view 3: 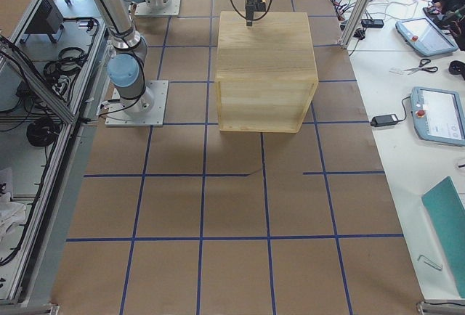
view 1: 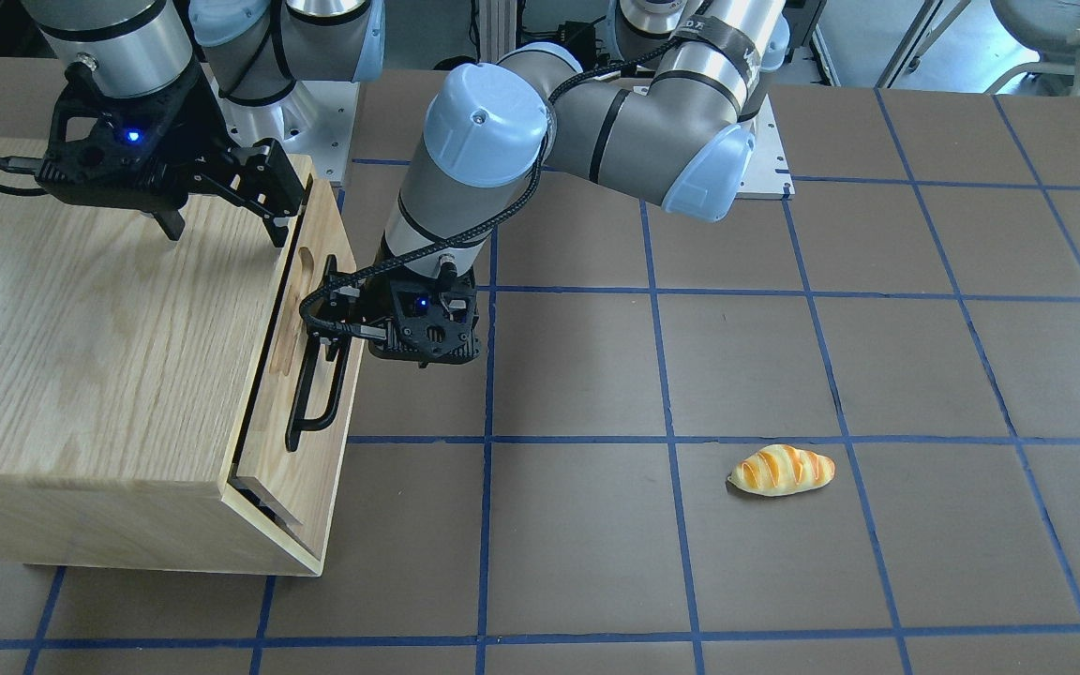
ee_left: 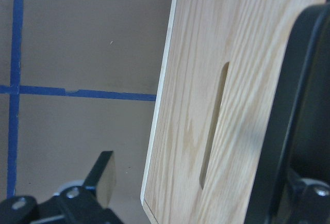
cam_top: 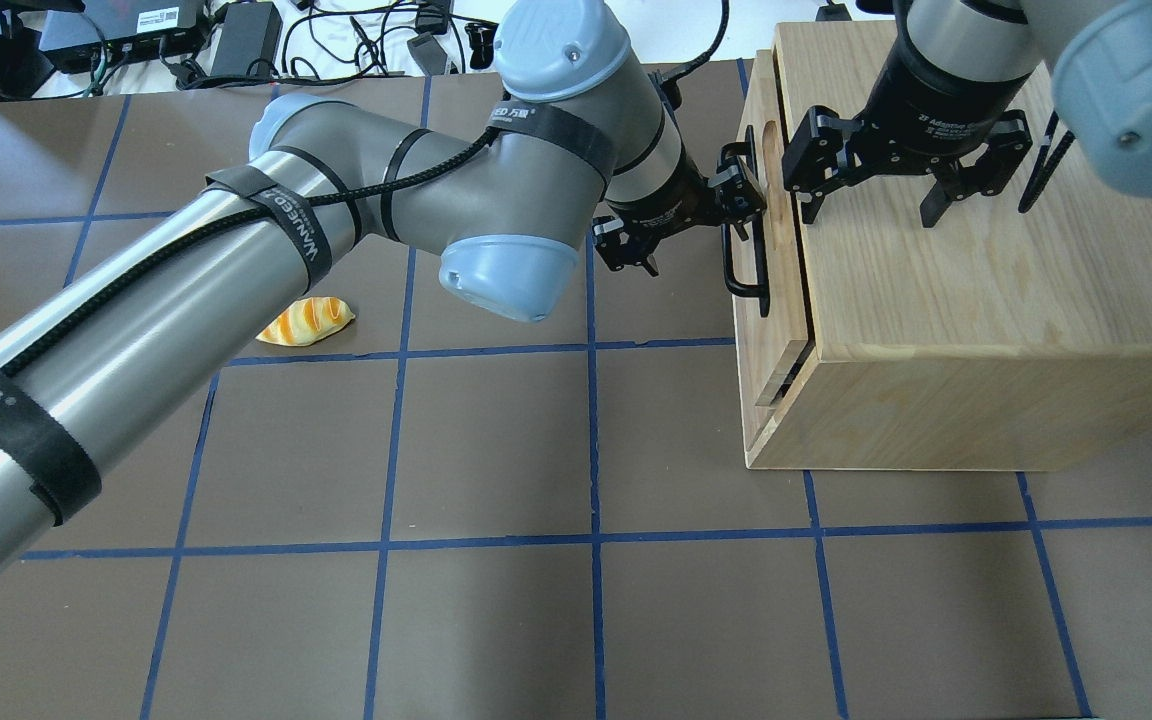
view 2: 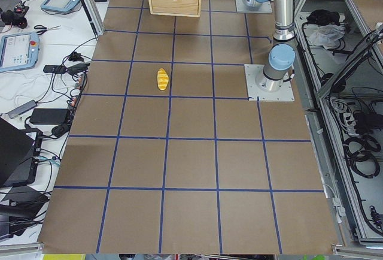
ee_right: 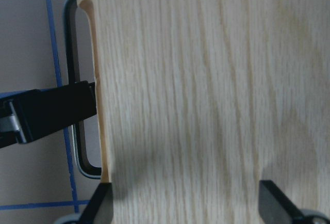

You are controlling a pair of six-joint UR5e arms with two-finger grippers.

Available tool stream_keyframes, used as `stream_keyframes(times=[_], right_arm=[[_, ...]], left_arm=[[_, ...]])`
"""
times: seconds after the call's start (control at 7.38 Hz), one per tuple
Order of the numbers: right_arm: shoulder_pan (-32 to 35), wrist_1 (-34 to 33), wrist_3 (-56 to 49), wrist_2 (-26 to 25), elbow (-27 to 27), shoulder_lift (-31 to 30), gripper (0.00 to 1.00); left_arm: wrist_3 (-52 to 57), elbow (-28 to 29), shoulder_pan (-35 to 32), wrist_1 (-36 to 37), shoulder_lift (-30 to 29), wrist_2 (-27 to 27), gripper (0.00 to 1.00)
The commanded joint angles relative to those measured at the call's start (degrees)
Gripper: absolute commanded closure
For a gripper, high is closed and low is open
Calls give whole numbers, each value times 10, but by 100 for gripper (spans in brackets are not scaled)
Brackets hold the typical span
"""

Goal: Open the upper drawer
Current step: 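Pull the drawer handle with the left gripper toward the robot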

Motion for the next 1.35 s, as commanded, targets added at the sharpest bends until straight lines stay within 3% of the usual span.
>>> stream_keyframes(times=[0.0,1.22], right_arm=[[0,0,0,1,0,0,0],[0,0,0,0,0,0,0]], left_arm=[[-4,0,1,-2,6,2,0],[4,2,32,-36,25,65,0]])
